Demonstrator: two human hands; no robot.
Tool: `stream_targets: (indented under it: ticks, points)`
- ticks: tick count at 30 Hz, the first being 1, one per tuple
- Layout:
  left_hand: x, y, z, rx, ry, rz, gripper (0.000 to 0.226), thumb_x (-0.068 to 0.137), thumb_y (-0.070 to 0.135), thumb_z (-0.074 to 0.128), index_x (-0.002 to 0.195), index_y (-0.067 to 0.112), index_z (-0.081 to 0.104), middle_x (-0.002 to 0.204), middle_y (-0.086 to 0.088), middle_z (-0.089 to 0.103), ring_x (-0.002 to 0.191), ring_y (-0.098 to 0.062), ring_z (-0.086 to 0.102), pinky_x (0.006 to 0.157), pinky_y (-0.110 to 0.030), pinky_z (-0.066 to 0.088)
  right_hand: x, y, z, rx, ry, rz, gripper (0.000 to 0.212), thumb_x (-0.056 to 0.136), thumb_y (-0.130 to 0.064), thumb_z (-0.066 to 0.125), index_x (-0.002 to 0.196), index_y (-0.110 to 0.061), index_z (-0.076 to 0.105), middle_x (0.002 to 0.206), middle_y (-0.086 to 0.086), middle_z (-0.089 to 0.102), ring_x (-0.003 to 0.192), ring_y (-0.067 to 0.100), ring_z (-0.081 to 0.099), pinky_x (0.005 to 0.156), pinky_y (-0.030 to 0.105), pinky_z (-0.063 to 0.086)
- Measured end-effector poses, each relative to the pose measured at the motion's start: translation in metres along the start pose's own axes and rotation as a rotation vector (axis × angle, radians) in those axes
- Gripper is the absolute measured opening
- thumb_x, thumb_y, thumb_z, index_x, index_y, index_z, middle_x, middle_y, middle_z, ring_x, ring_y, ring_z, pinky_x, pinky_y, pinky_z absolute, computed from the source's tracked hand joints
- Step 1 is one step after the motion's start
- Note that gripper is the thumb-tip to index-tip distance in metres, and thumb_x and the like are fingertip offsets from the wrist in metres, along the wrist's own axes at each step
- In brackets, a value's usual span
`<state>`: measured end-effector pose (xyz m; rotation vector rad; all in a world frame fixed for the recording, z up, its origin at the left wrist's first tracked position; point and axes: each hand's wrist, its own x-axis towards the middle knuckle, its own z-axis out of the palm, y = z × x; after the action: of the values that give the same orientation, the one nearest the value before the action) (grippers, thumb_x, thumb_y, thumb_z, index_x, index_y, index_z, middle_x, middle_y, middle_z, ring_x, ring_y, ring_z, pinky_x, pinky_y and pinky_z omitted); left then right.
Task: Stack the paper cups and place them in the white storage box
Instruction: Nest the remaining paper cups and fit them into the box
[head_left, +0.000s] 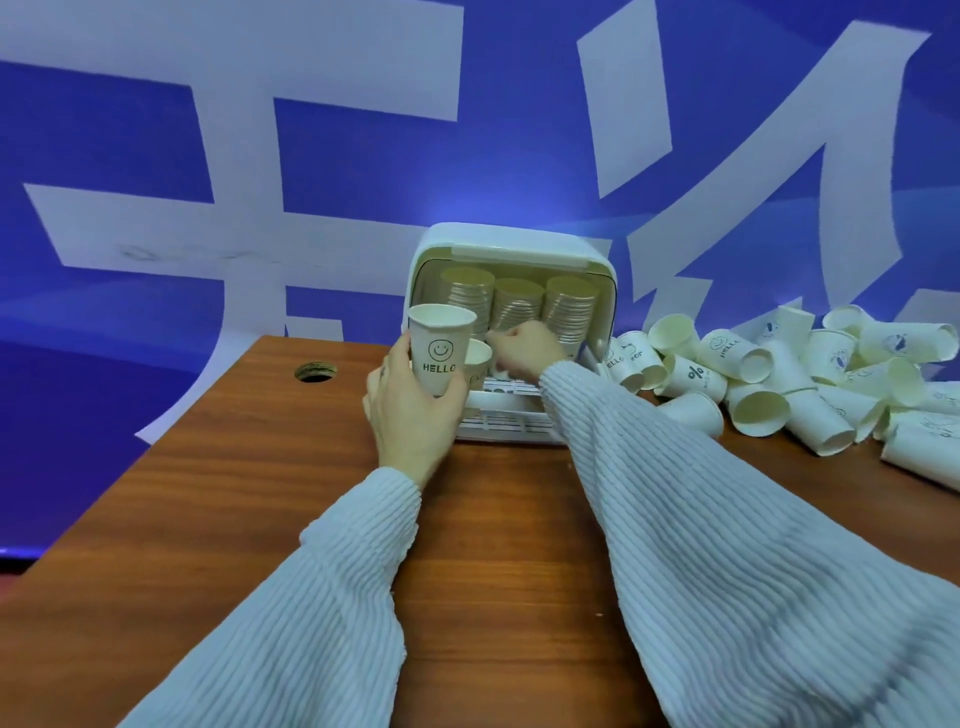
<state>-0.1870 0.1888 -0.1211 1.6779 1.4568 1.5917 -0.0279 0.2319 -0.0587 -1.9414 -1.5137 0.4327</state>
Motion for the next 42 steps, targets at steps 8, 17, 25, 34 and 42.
stream_targets:
  ticks: [8,17,25,34,42]
  points:
    - [-0.002,-0.004,0.008,0.015,-0.092,0.051,0.068,0.088,0.051,0.065,0.148,0.03,0.044,0.136,0.01,0.058,0.132,-0.019,0.044,0.113,-0.046,0.035,-0.046,-0.001,-0.023,0.176,0.052,-0.609,0.025,0.092,-0.014,0.064,0.108,-0.029,0.075,0.097,-0.008,0.072,0.067,0.0,0.052,0.07,0.023,0.044]
    - [-0.012,-0.009,0.007,-0.019,-0.104,0.069,0.083,0.083,0.051,0.062,0.157,0.025,0.033,0.153,0.0,0.045,0.145,-0.018,0.037,0.118,-0.051,0.033,-0.025,0.008,-0.02,-0.013,0.226,-0.503,0.015,0.098,-0.026,0.064,0.104,-0.021,0.077,0.097,-0.006,0.076,0.091,0.014,0.067,0.086,0.033,0.051]
    - [-0.014,-0.013,0.012,0.054,-0.104,0.114,0.077,0.085,0.041,0.066,0.154,0.021,0.038,0.152,-0.003,0.046,0.143,-0.022,0.037,0.119,-0.048,0.032,-0.019,0.001,0.003,-0.657,-0.101,-0.578,0.033,0.099,-0.024,0.042,0.118,-0.031,0.068,0.107,0.005,0.072,0.11,0.036,0.06,0.085,0.042,0.042]
    - [-0.018,-0.011,0.01,0.115,-0.075,0.19,0.069,0.088,0.04,0.061,0.151,0.021,0.039,0.151,-0.005,0.045,0.145,-0.027,0.034,0.12,-0.053,0.029,-0.045,0.028,-0.038,-0.033,0.354,-0.453,0.032,0.097,-0.028,0.053,0.126,-0.027,0.069,0.119,-0.008,0.069,0.105,0.013,0.064,0.095,0.041,0.053]
    - [-0.043,0.023,0.029,0.138,-0.084,0.533,0.058,0.086,0.032,0.062,0.14,0.014,0.053,0.149,-0.007,0.049,0.15,-0.031,0.029,0.124,-0.047,0.021,-0.065,0.167,-0.1,0.069,0.397,0.266,0.059,0.096,-0.023,0.052,0.154,-0.019,0.041,0.154,0.007,0.047,0.136,0.028,0.05,0.106,0.039,0.041]
